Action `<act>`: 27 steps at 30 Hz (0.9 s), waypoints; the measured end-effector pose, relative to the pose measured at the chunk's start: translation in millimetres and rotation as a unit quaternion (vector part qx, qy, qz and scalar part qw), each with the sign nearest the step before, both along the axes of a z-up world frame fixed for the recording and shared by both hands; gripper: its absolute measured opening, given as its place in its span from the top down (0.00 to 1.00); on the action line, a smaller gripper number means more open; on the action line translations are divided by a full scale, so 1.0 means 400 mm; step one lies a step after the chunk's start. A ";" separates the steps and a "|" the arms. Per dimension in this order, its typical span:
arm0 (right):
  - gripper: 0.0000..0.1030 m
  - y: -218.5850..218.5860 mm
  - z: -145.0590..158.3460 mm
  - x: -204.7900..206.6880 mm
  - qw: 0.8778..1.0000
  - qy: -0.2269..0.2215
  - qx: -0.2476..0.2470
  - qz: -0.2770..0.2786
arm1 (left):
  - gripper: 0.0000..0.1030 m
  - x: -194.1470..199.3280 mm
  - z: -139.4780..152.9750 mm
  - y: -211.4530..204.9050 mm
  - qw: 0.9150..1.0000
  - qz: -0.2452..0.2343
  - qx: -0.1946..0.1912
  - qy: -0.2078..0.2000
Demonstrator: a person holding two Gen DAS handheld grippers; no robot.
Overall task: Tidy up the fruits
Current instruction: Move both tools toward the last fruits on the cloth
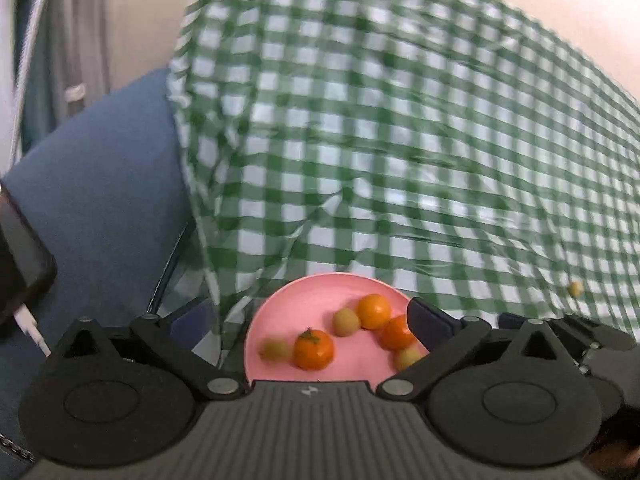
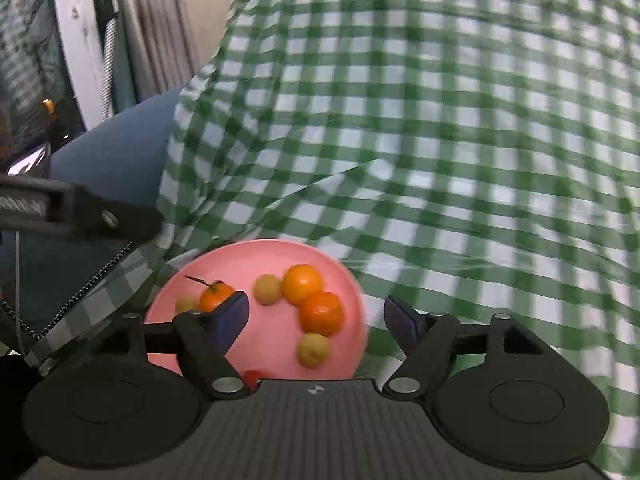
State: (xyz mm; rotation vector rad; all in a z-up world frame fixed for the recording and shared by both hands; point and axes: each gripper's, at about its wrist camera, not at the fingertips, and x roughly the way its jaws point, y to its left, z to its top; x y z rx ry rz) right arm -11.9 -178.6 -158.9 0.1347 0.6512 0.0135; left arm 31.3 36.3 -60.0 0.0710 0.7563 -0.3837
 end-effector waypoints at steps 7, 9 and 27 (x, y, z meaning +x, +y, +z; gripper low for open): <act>0.07 -0.134 -0.015 -0.193 0.990 0.012 -0.006 -0.142 | 0.00 -0.099 0.009 -0.071 0.998 -0.033 0.018 0.040; 0.01 -0.182 -0.017 -0.229 0.981 -0.005 -0.028 -0.190 | 0.00 -0.119 0.006 -0.122 0.998 -0.055 0.010 0.043; 0.01 -0.572 -0.297 0.012 0.942 0.020 -0.060 -0.330 | 0.00 0.039 -0.389 -0.631 1.000 0.007 0.030 0.004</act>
